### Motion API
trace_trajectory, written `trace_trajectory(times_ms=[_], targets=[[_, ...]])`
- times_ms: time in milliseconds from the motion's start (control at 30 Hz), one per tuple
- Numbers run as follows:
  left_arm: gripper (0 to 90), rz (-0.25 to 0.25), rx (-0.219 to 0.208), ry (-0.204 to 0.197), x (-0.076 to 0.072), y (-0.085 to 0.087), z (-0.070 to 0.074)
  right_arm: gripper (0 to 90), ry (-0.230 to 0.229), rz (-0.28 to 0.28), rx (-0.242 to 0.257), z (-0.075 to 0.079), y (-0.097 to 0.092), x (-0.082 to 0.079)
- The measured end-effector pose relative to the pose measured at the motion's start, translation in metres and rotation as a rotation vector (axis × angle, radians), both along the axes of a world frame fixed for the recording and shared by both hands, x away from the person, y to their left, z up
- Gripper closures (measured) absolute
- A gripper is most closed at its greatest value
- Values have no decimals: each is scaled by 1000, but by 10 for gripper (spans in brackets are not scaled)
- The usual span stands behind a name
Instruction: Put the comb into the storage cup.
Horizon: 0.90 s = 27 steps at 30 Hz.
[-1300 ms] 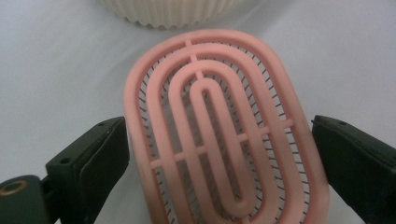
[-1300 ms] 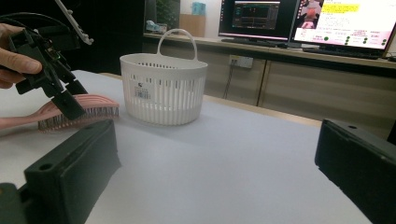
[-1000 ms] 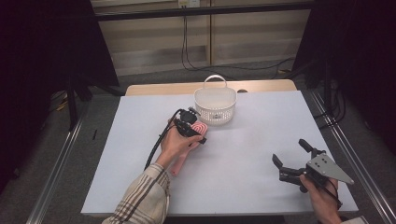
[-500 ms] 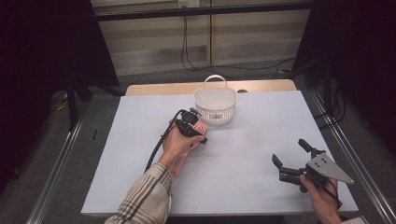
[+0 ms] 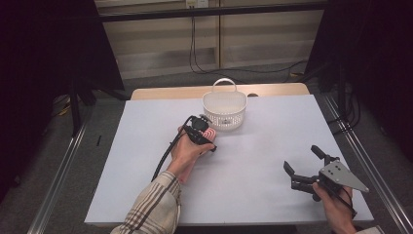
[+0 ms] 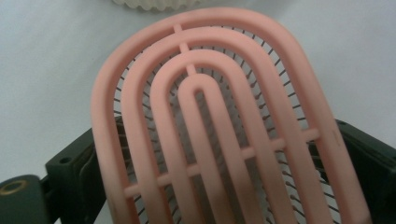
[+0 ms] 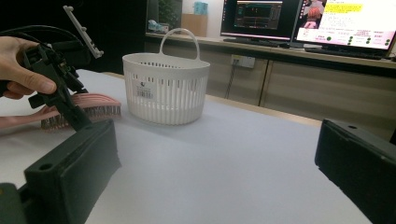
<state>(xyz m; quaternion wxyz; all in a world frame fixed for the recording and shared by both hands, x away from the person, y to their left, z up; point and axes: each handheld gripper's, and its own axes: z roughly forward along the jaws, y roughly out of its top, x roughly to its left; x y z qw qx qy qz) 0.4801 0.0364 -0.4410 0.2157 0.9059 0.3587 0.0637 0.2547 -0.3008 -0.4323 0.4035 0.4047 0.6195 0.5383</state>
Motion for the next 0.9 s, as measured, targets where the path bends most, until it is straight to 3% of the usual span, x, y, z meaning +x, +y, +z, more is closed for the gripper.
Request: trace_trajectory(times_ms=[67,267,500,900], targets=[[119,0,4,3,0,1,2,0,1,1,-1,0,0,0],[148,-18,-8,34,1,3,5,0,0,0,-2,0,0,0],[171,-13,-49,55,1,5,7,0,1,-1,-1,0,0,0],[184,-31,-60,54,-2,2,9,0,1,-2,-3,0,0,0]])
